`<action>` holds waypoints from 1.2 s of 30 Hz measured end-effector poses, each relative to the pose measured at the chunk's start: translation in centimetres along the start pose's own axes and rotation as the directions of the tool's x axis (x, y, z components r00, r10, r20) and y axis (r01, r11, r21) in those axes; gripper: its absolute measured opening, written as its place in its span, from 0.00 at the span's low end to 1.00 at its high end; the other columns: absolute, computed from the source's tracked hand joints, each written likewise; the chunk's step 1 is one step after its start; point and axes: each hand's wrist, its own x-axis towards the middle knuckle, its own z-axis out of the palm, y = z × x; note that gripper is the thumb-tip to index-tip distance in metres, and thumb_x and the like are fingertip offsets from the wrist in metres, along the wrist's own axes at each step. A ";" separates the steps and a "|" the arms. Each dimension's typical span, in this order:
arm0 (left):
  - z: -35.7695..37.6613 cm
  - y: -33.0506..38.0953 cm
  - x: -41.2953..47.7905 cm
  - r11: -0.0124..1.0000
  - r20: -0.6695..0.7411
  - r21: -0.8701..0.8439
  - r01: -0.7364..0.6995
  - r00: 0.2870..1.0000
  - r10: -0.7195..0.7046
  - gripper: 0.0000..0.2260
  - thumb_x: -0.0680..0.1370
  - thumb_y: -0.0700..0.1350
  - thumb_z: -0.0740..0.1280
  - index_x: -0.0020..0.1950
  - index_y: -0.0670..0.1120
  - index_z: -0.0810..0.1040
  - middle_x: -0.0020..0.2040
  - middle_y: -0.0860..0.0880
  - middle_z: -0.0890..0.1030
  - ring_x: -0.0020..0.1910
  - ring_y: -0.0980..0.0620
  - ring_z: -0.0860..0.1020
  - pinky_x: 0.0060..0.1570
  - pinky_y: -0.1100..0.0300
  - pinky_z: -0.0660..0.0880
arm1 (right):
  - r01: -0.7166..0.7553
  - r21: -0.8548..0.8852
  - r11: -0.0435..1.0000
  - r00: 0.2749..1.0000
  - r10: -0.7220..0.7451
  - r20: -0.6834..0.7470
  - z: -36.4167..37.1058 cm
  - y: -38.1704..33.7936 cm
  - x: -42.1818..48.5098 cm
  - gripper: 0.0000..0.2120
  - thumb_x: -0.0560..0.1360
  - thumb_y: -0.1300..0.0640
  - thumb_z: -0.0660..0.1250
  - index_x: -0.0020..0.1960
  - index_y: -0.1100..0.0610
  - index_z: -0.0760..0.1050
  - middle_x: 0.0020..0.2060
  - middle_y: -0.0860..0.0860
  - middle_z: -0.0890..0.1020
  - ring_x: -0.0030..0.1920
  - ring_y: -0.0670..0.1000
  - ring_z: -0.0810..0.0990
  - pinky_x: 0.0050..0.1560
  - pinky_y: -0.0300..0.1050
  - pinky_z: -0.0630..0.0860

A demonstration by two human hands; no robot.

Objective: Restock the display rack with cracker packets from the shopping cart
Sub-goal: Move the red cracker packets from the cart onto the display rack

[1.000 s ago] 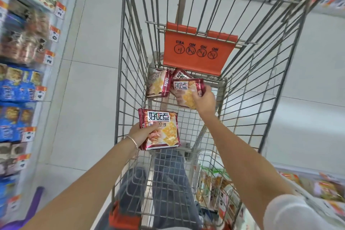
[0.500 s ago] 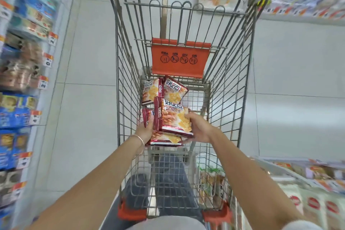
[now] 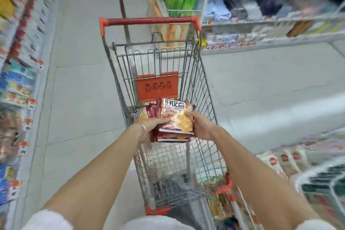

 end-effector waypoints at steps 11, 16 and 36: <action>12.8 6.3 -11.5 0.885 0.166 0.260 -0.386 0.921 0.353 0.54 0.50 0.78 0.75 0.65 0.44 0.79 0.61 0.43 0.83 0.61 0.42 0.81 0.65 0.42 0.75 | 0.456 0.044 0.889 0.830 -0.407 -0.381 1.7 0.4 -22.3 0.13 0.81 0.53 0.61 0.60 0.58 0.77 0.52 0.55 0.85 0.51 0.55 0.84 0.66 0.57 0.74; 24.4 8.6 -20.6 0.824 0.439 0.290 -0.486 0.833 0.337 0.20 0.72 0.64 0.73 0.39 0.47 0.83 0.35 0.46 0.85 0.33 0.48 0.84 0.43 0.52 0.83 | 0.572 -0.079 0.816 0.636 -0.503 -0.586 0.4 2.3 -36.7 0.12 0.82 0.52 0.61 0.58 0.57 0.77 0.48 0.52 0.86 0.47 0.51 0.85 0.52 0.46 0.81; 59.6 12.2 -40.6 0.514 0.910 -0.007 -0.858 0.207 0.358 0.18 0.80 0.55 0.68 0.33 0.48 0.79 0.27 0.53 0.77 0.21 0.58 0.73 0.23 0.67 0.71 | 0.699 -0.578 0.421 -0.342 -0.513 -0.787 -7.5 6.4 -72.2 0.47 0.61 0.37 0.80 0.73 0.56 0.68 0.61 0.57 0.82 0.59 0.58 0.83 0.65 0.60 0.76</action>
